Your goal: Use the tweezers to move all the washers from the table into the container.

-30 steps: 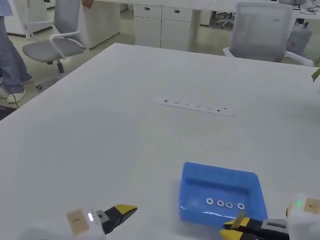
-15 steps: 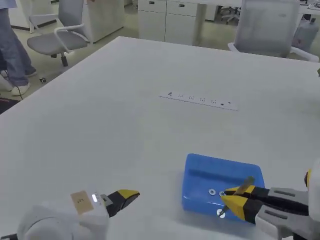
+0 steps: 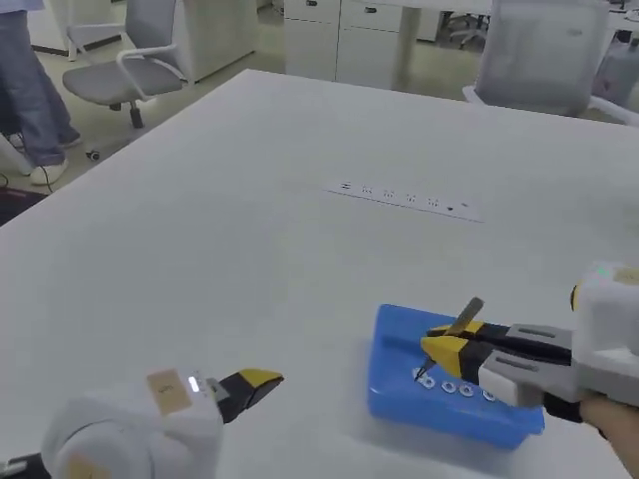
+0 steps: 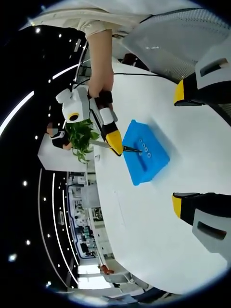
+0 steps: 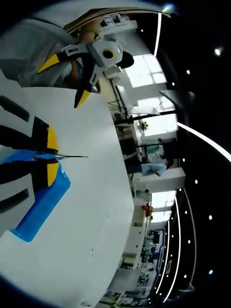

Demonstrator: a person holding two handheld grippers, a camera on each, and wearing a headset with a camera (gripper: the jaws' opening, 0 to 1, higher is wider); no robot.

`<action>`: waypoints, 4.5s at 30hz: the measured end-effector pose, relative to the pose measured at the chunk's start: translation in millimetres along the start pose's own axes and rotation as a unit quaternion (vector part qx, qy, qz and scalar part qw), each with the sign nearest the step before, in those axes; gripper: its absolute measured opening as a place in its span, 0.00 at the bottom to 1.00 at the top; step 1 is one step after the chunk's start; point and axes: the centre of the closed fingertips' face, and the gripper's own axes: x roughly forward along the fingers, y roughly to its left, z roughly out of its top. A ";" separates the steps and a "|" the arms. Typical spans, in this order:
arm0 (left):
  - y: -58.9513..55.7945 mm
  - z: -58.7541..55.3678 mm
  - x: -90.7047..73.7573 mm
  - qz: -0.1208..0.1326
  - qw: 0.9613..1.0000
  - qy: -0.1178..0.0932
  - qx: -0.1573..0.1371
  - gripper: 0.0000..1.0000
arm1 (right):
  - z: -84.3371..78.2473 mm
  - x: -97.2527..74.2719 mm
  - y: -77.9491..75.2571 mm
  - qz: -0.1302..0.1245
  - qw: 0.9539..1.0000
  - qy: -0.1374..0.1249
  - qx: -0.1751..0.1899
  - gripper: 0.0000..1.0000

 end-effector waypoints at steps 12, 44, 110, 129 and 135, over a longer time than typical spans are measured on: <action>1.3 3.3 -1.5 0.003 1.000 -0.009 -0.004 0.74 | -14.1 25.7 -22.6 -0.010 0.999 0.034 0.017 0.03; 0.0 71.5 -14.6 -0.094 0.993 -0.065 -0.029 0.39 | 13.0 -0.1 -3.8 -0.005 0.999 -0.002 -0.052 0.04; -95.4 18.2 46.6 -0.319 0.916 0.131 0.206 0.00 | -118.5 -56.6 84.1 0.106 0.967 0.183 -0.141 0.05; -66.1 -46.1 51.3 -0.297 0.898 0.224 0.235 0.00 | -76.6 -143.8 37.1 -0.114 0.993 -0.006 0.034 0.59; -62.5 -59.9 57.4 -0.288 0.892 0.251 0.243 0.00 | -74.2 -178.2 11.8 -0.184 0.981 -0.040 0.050 0.64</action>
